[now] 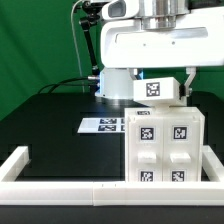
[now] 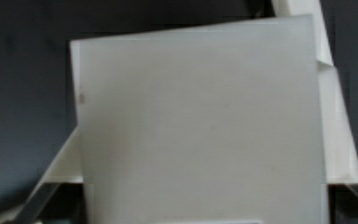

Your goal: Assemble cabinet

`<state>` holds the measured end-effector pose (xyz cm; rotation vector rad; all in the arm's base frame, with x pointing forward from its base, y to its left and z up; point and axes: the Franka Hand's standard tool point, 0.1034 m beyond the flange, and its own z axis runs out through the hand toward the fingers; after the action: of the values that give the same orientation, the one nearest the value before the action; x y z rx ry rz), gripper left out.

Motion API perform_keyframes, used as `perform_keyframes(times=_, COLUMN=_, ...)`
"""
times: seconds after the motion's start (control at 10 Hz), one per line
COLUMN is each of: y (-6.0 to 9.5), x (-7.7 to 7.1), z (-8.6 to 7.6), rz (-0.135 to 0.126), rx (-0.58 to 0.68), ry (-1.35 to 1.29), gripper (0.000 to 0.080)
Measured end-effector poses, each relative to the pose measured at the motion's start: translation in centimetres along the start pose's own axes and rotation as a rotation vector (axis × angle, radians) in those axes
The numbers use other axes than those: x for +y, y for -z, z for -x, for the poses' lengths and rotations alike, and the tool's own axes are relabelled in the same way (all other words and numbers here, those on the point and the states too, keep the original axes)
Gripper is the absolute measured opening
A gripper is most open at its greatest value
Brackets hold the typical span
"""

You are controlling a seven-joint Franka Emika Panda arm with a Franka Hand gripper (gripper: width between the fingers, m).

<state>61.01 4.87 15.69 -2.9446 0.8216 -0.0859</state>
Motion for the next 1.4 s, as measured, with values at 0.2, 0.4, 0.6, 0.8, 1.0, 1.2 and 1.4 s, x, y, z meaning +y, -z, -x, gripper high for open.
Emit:
perform_keyframes(times=0.2, y=0.02, x=-0.21, z=0.03, rz=-0.034, rx=-0.017, ry=-0.176, gripper=0.0568)
perform_keyframes(times=0.4, y=0.01, x=-0.39, z=0.0, rz=-0.065, rx=-0.032, ry=-0.306, gripper=0.0568)
perform_keyframes(times=0.6, y=0.06, x=-0.48, z=-0.04, rz=-0.08, rx=-0.048, ry=-0.472, gripper=0.0568)
perform_keyframes(times=0.8, y=0.13, x=-0.46, z=-0.13, rz=-0.099, rx=-0.069, ry=-0.573, gripper=0.0568)
perform_keyframes(times=1.0, y=0.11, x=-0.7, z=0.02, rz=-0.096, rx=-0.077, ry=-0.701, gripper=0.0568)
perform_keyframes(times=1.2, y=0.12, x=-0.79, z=0.05, rz=-0.094, rx=-0.082, ry=-0.809, gripper=0.0568)
perform_keyframes(times=1.4, y=0.11, x=-0.89, z=-0.16, rz=-0.135, rx=-0.081, ry=-0.979, gripper=0.0568)
